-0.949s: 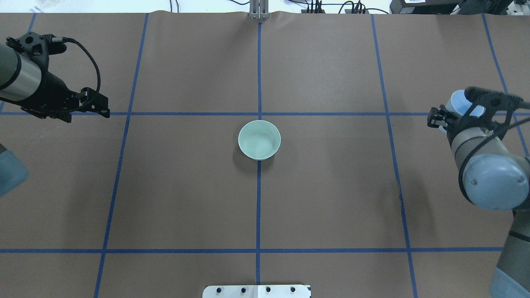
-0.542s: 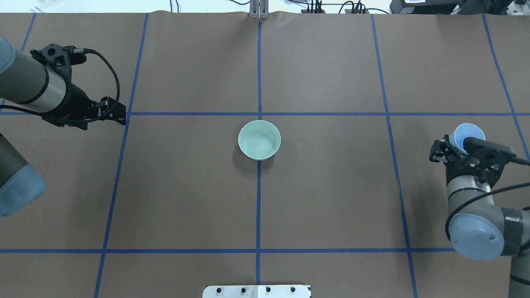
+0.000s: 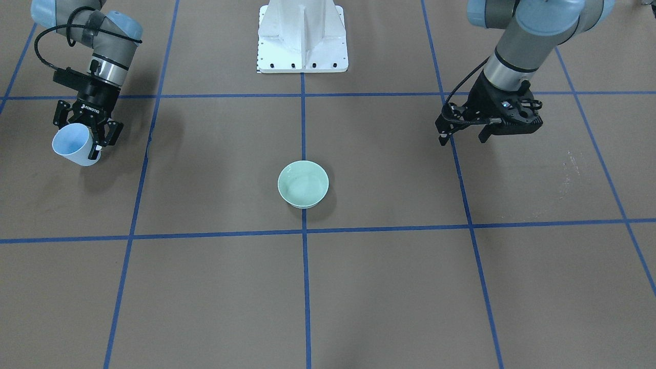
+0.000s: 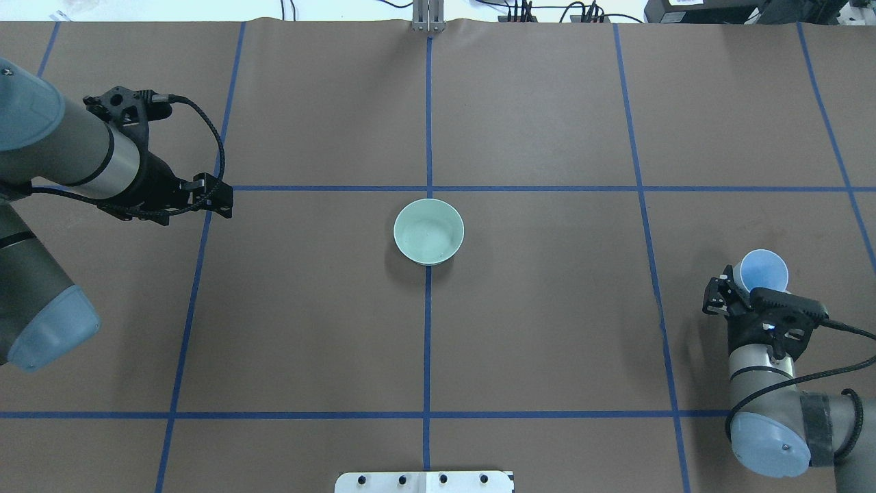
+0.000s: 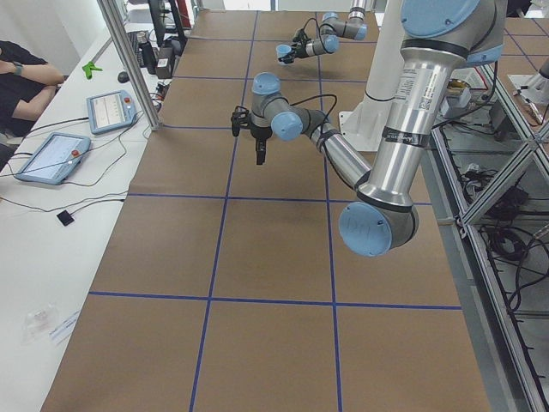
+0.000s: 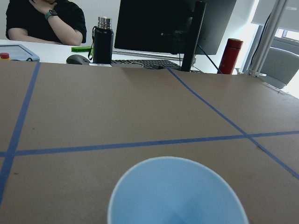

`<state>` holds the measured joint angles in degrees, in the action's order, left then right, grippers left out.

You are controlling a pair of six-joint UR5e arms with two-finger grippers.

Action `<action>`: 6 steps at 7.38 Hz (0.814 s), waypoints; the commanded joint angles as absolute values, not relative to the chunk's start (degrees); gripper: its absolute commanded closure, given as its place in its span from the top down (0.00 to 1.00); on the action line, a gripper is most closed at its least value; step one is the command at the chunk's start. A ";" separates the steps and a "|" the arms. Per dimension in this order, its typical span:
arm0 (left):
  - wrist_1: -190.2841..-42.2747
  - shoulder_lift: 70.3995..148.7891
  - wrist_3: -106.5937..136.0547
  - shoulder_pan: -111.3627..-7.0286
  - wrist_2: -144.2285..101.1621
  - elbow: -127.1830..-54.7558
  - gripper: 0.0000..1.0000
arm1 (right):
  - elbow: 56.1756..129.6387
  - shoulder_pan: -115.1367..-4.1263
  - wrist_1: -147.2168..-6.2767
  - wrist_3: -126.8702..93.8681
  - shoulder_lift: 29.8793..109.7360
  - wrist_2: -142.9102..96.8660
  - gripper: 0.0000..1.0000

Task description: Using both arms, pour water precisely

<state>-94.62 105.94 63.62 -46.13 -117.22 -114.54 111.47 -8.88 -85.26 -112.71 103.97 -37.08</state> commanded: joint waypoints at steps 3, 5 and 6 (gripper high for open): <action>-94.57 106.88 64.51 -45.53 -117.25 -114.17 1.00 | 111.18 -7.91 -85.34 -112.94 104.33 -36.83 0.99; -94.57 106.88 64.60 -45.53 -117.25 -114.17 1.00 | 111.44 -7.82 -85.34 -112.94 104.33 -36.83 0.99; -94.57 106.88 64.60 -45.53 -117.25 -114.08 1.00 | 111.79 -7.82 -85.25 -112.85 104.33 -36.91 1.00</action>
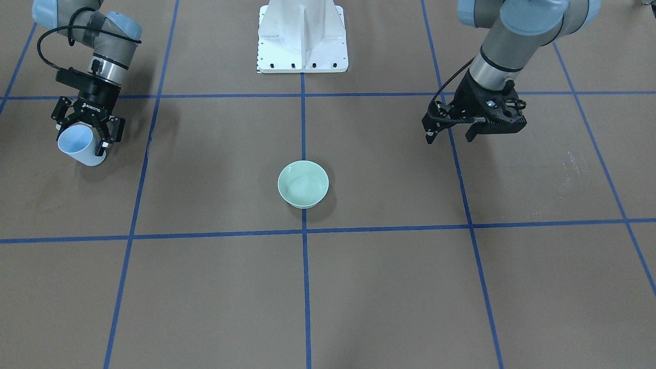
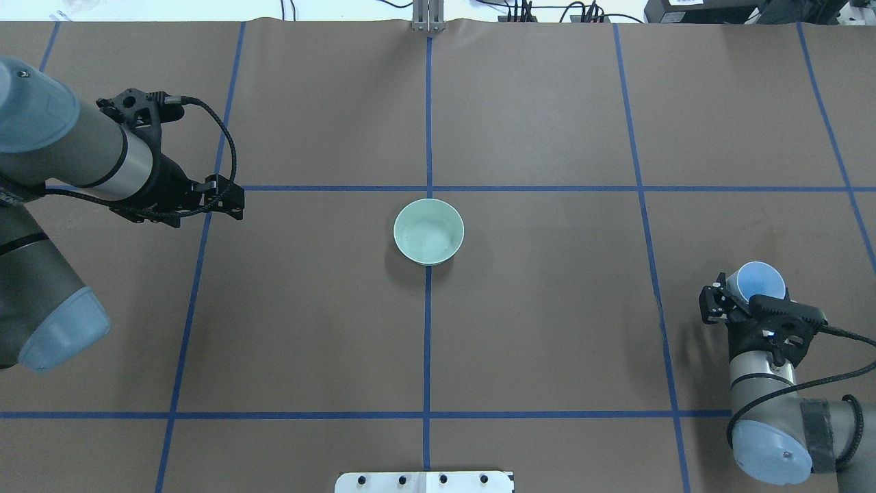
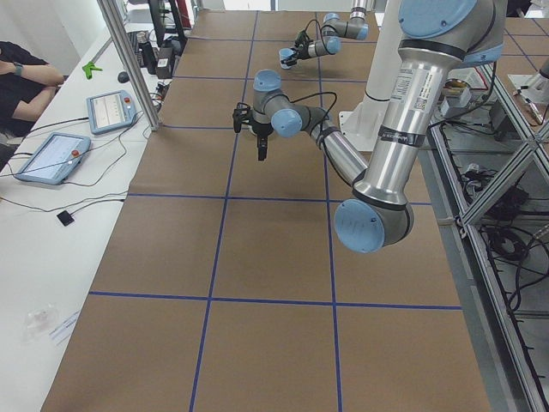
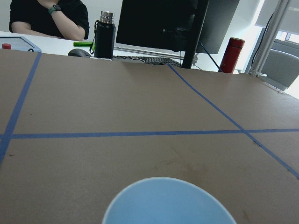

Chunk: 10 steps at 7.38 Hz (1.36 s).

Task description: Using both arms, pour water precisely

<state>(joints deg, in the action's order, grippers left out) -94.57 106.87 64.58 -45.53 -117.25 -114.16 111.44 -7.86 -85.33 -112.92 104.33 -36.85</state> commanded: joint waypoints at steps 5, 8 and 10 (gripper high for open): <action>-94.57 106.96 65.12 -45.53 -117.33 -114.08 1.00 | 123.46 -7.47 -85.52 -109.10 111.88 -38.14 0.99; -95.27 115.61 74.13 -38.87 -115.07 -111.72 1.00 | 134.62 -21.03 -85.17 -88.07 111.03 -50.03 0.99; -95.18 126.07 79.52 -34.98 -113.20 -103.41 1.00 | 134.39 -36.58 -85.25 -67.33 102.08 -66.28 0.99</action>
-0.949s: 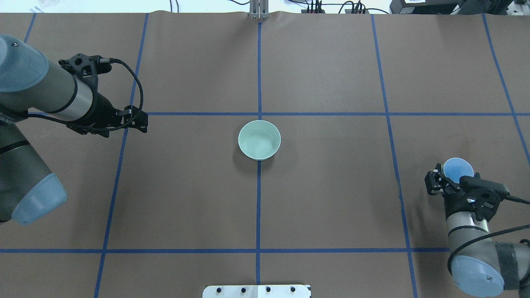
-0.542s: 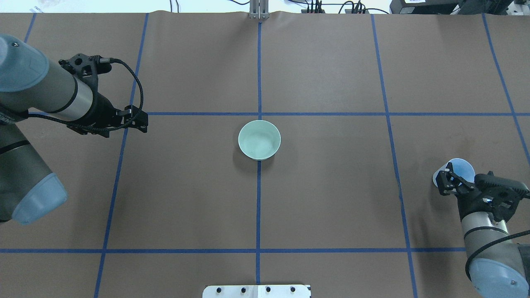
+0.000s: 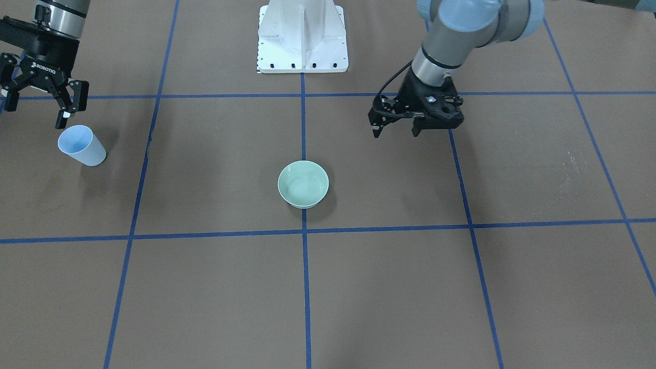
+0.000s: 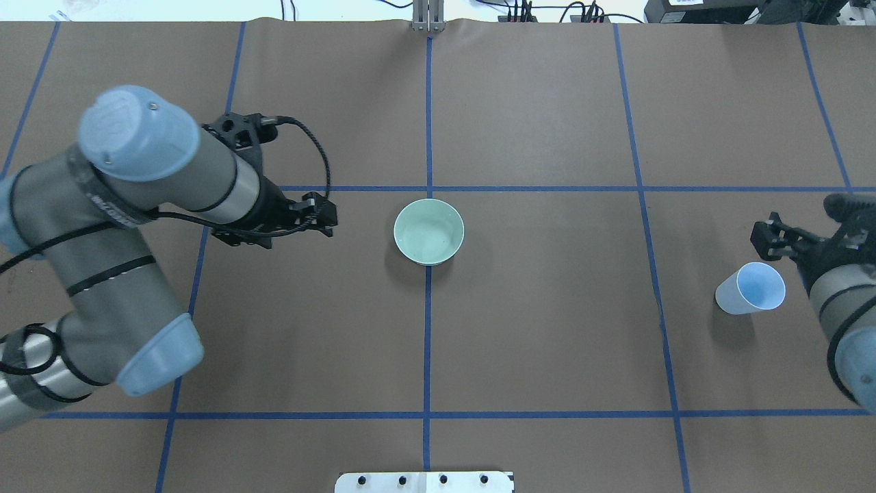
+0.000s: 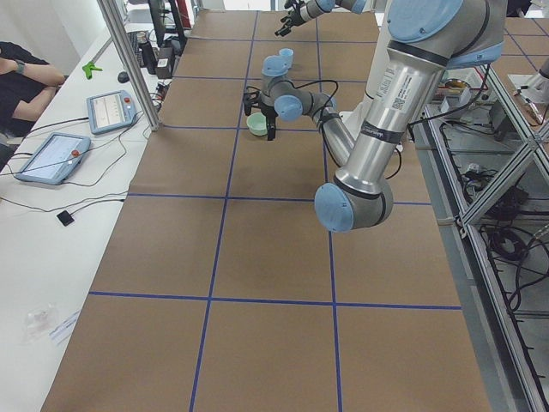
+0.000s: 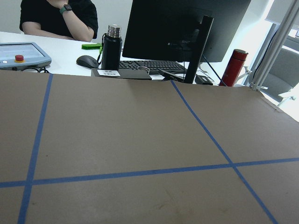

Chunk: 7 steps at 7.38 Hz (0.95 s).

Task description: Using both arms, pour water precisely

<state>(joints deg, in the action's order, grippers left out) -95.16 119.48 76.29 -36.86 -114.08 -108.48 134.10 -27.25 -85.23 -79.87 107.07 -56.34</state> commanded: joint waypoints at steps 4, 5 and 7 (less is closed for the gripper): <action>-106.57 134.38 80.24 -34.37 -113.03 -83.97 1.00 | 120.01 -67.62 -85.34 -32.51 90.98 -110.22 0.99; -107.22 134.47 79.90 -34.28 -113.03 -82.28 1.00 | 115.71 -71.76 -85.25 -25.56 90.36 -117.26 1.00; -107.75 134.74 79.54 -33.75 -113.12 -80.51 0.92 | 108.49 -76.53 -85.60 -22.77 87.03 -129.32 1.00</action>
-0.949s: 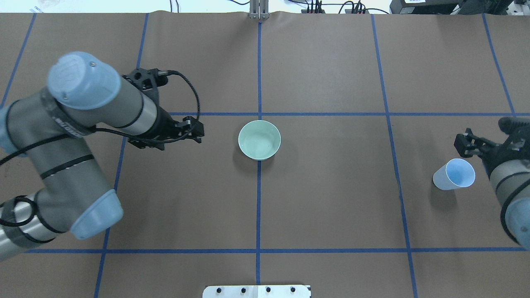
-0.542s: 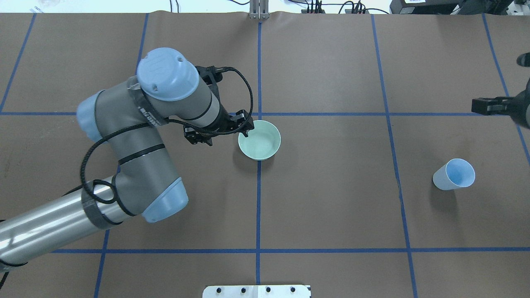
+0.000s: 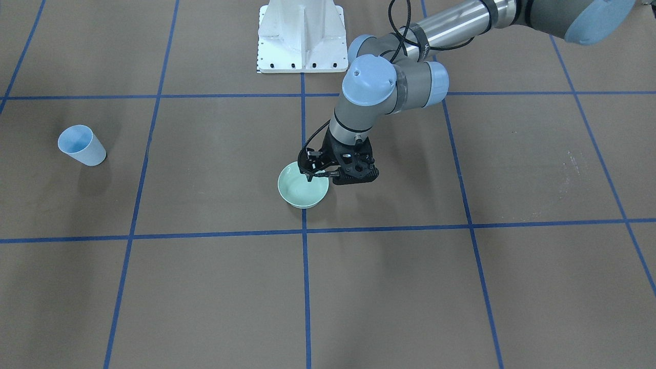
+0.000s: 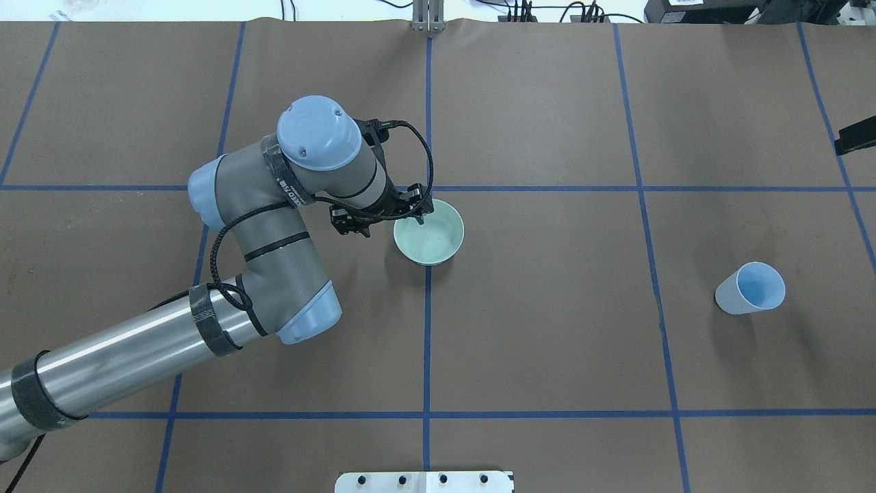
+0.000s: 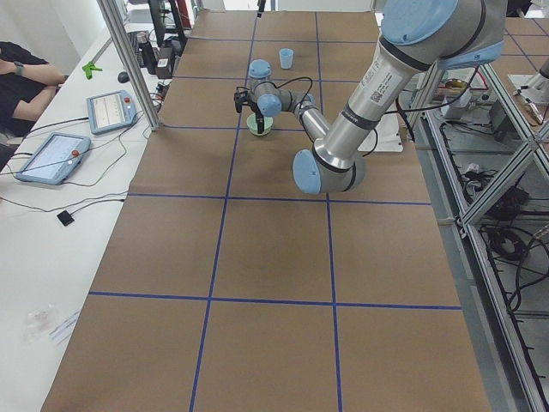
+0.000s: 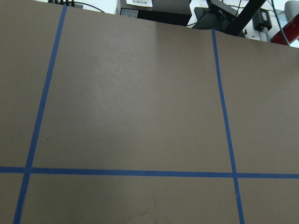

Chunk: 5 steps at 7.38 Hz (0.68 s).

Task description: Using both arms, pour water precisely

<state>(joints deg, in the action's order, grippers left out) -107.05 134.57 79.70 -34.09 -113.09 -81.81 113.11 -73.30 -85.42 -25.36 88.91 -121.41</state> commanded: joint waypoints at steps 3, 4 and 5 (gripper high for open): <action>-110.65 134.74 79.45 -32.87 -113.12 -78.66 0.45 | 105.56 -77.08 -85.69 -21.01 86.84 -133.23 0.99; -110.65 134.74 79.45 -32.70 -113.12 -78.66 0.20 | 105.47 -77.34 -85.69 -21.01 87.10 -133.76 1.00; -110.65 134.74 79.54 -32.43 -113.12 -78.58 0.00 | 105.47 -77.43 -85.69 -21.01 87.27 -133.77 1.00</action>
